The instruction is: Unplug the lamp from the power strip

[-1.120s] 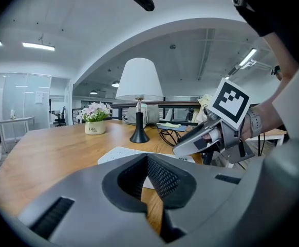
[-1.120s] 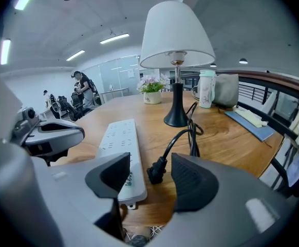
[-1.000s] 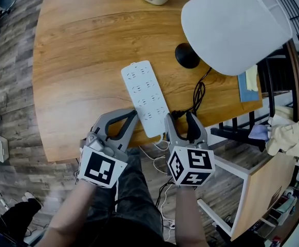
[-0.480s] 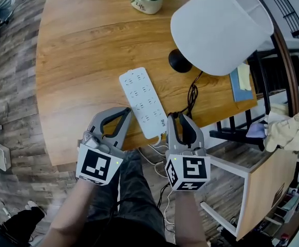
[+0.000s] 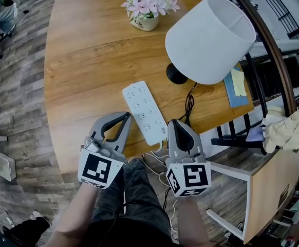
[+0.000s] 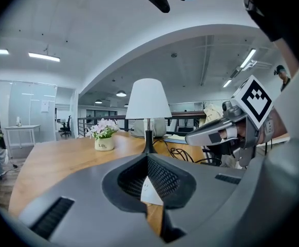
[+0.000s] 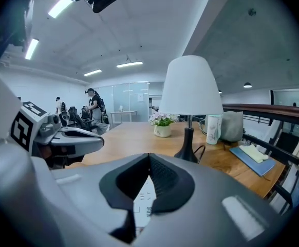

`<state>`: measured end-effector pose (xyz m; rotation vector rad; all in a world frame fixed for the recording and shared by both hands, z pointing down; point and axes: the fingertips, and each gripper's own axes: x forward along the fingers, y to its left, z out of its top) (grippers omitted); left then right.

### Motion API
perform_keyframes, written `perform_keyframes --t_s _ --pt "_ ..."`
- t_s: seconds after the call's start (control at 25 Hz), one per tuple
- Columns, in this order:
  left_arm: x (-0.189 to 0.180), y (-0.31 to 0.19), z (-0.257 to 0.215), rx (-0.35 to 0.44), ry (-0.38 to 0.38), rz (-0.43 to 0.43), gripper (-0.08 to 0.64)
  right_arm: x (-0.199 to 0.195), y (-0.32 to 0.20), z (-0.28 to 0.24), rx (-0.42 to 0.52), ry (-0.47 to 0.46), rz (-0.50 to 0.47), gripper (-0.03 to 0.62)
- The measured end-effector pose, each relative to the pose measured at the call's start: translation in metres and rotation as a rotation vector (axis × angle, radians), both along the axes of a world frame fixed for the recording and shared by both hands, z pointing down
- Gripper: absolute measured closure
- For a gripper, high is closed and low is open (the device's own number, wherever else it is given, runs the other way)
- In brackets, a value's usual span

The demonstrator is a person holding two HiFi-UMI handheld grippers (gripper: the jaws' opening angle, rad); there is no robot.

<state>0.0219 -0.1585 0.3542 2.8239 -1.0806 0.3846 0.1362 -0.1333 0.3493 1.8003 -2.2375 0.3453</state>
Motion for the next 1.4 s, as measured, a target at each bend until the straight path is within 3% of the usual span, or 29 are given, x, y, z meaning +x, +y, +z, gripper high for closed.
perform_keyframes --t_s 0.36,1.4 --pt "-0.010 -0.003 -0.037 -0.017 0.087 -0.013 0.565 -0.014 0.003 -0.037 0.065 -0.049 -0.023 0.583" --pt "-0.031 -0.015 -0.112 0.079 0.185 -0.058 0.565 -0.027 0.001 -0.127 0.214 -0.031 -0.094 0.583"
